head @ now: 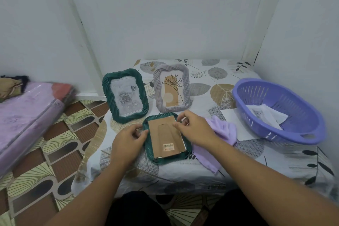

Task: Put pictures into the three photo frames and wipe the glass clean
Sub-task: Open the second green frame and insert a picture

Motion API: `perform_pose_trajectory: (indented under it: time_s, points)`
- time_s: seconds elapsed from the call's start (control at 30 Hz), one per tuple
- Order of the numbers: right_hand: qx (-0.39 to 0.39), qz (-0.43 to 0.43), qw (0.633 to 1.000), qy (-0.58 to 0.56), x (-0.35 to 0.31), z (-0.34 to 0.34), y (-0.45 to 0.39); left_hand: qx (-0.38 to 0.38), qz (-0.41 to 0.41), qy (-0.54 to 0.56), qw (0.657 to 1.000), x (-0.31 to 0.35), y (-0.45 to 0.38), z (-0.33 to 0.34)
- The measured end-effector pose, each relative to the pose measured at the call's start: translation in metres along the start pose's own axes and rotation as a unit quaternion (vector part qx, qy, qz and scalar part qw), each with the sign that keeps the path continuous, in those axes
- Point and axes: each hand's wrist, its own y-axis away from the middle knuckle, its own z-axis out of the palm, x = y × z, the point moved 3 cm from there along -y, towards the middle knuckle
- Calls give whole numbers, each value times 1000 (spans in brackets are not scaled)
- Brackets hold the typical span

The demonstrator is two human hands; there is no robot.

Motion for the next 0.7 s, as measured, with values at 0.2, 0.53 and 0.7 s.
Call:
perform_pose_trajectory:
  time_s: [0.2,0.53,0.7]
  points:
    - [-81,-16,977,198,-33,26,-2,-4,-6,12,1000,-1,1,0]
    - [-79,8,964,254,-45,38,-1,-4,-8,22,1000,-1,0,-1]
    - [-57,15,975,216,-49,35,4,-5,-7,27,1000,0,0,-1]
